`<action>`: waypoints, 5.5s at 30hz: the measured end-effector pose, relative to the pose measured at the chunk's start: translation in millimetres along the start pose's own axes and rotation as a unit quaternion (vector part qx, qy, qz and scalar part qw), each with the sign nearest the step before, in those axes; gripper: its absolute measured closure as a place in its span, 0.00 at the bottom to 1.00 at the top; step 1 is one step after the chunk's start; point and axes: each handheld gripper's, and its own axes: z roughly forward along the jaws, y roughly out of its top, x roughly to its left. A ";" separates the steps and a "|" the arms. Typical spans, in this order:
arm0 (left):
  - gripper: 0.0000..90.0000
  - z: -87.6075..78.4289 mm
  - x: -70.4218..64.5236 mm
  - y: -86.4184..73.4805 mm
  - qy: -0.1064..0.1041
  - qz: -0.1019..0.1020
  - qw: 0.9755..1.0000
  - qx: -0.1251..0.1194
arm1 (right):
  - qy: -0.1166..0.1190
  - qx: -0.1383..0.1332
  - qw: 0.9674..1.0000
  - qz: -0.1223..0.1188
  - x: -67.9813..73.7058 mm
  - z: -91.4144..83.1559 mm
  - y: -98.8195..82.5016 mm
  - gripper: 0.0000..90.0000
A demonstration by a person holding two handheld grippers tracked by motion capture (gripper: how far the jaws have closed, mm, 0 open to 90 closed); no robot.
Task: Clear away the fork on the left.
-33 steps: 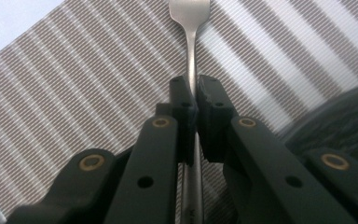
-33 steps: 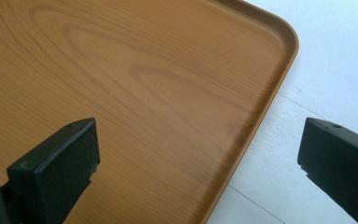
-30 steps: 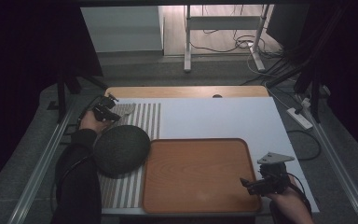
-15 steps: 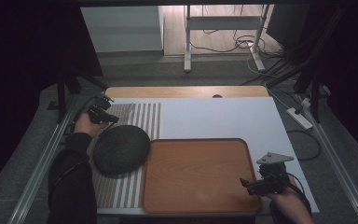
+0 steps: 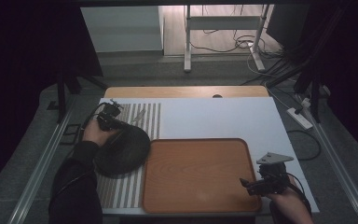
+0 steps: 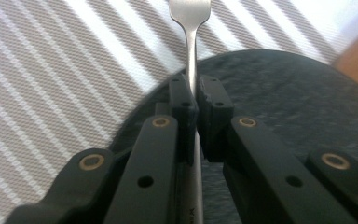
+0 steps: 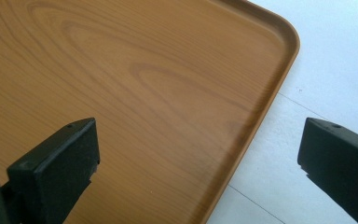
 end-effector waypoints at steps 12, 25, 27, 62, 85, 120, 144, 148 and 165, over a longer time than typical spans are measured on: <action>0.94 -3.0 -44.4 -8.4 -0.019 0.015 1.000 -0.004 | -0.002 -0.005 1.000 0.000 0.0 -1.0 -0.3 0.00; 0.94 -6.0 -92.3 -23.2 -0.045 0.028 0.999 -0.009 | -0.001 -0.006 1.000 -0.005 0.9 -1.2 -0.1 0.00; 0.94 -4.9 -100.1 -24.1 -0.044 0.031 0.999 -0.006 | -0.001 -0.006 1.000 -0.006 1.0 -1.2 0.0 0.00; 0.94 32.4 -208.4 -24.0 -0.054 0.046 0.997 0.037 | 0.002 -0.002 1.000 -0.020 3.6 -0.1 0.8 0.00; 0.99 48.6 -223.0 -10.1 -0.046 0.080 0.996 0.021 | 0.001 0.001 1.000 -0.027 4.6 0.4 1.0 0.00; 0.64 9.5 -171.0 -37.5 -0.001 0.003 0.999 -0.032 | 0.006 -0.001 1.000 -0.025 4.3 0.2 1.0 0.00; 0.01 -9.9 -147.6 -60.2 -0.034 0.006 0.994 -0.100 | 0.005 -0.001 1.000 -0.027 4.5 -0.3 1.0 0.00; 0.00 -13.6 -145.9 -64.1 -0.029 0.013 0.994 -0.108 | 0.005 -0.002 1.000 -0.027 4.4 -0.4 0.9 0.00; 0.00 -24.4 -140.7 -84.4 -0.026 0.020 0.992 -0.120 | 0.006 -0.002 1.000 -0.025 4.3 -0.2 0.9 0.00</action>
